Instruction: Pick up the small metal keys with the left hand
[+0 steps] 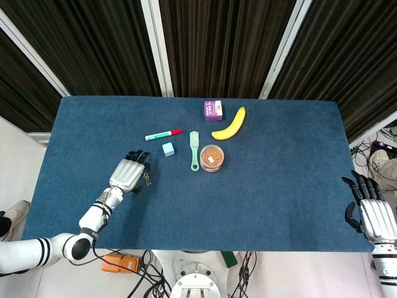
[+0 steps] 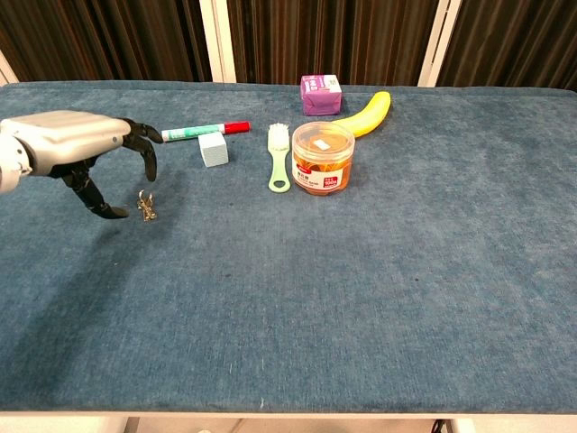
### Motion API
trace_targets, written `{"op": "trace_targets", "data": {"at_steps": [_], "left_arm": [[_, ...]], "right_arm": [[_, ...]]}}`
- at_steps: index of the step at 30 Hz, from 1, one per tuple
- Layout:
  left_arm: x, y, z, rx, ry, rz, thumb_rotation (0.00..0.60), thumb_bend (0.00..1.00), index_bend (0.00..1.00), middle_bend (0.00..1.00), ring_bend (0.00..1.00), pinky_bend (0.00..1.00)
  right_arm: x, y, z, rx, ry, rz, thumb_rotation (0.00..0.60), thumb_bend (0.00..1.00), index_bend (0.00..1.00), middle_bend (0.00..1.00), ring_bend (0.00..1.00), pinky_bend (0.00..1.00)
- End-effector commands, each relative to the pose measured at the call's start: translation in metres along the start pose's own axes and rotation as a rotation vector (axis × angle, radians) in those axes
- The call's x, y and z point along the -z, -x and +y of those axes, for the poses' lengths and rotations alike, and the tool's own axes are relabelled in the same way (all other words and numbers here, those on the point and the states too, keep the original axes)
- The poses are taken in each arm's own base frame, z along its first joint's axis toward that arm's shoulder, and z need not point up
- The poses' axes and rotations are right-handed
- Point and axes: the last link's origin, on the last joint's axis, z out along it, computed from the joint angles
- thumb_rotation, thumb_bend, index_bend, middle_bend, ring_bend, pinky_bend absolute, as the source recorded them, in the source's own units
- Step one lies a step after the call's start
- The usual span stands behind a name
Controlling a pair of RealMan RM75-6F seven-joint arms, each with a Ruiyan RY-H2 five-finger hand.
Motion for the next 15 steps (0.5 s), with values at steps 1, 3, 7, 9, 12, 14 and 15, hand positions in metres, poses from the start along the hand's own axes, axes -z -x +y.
{"op": "trace_targets", "data": {"at_steps": [1, 3, 7, 9, 12, 14, 15], "left_arm": [[-0.001, 0.003, 0.0, 0.002, -0.001, -0.004, 0.6, 0.19, 0.38, 0.07, 0.0, 0.1], [-0.002, 0.004, -0.001, 0.005, -0.003, -0.003, 0.6, 0.19, 0.38, 0.07, 0.0, 0.1], [-0.005, 0.006, 0.0, 0.007, 0.0, -0.009, 0.6, 0.2, 0.38, 0.07, 0.0, 0.1], [-0.006, 0.007, 0.001, 0.006, 0.004, -0.013, 0.6, 0.2, 0.38, 0.07, 0.0, 0.1], [-0.009, 0.011, 0.002, 0.002, 0.009, -0.021, 0.6, 0.2, 0.39, 0.07, 0.0, 0.1], [-0.011, 0.012, 0.003, 0.001, 0.01, -0.025, 0.6, 0.2, 0.39, 0.07, 0.0, 0.1], [-0.012, 0.013, 0.003, 0.001, 0.009, -0.026, 0.6, 0.2, 0.39, 0.07, 0.0, 0.1]], "right_arm": [[0.0, 0.0, 0.0, 0.001, 0.0, -0.002, 0.6, 1.0, 0.2, 0.07, 0.05, 0.0], [0.0, 0.001, 0.0, 0.002, -0.002, -0.003, 0.6, 1.0, 0.2, 0.07, 0.05, 0.0], [-0.001, 0.0, 0.0, 0.0, 0.001, -0.004, 0.6, 1.0, 0.2, 0.07, 0.05, 0.0], [-0.001, 0.0, 0.0, -0.001, 0.003, -0.002, 0.6, 1.0, 0.2, 0.07, 0.05, 0.0], [-0.001, 0.001, 0.0, 0.001, 0.002, -0.003, 0.6, 1.0, 0.2, 0.07, 0.05, 0.0], [-0.001, 0.001, -0.001, 0.001, 0.001, -0.002, 0.6, 1.0, 0.2, 0.07, 0.05, 0.0], [-0.001, 0.001, 0.0, 0.002, 0.001, -0.002, 0.6, 1.0, 0.2, 0.07, 0.05, 0.0]]}}
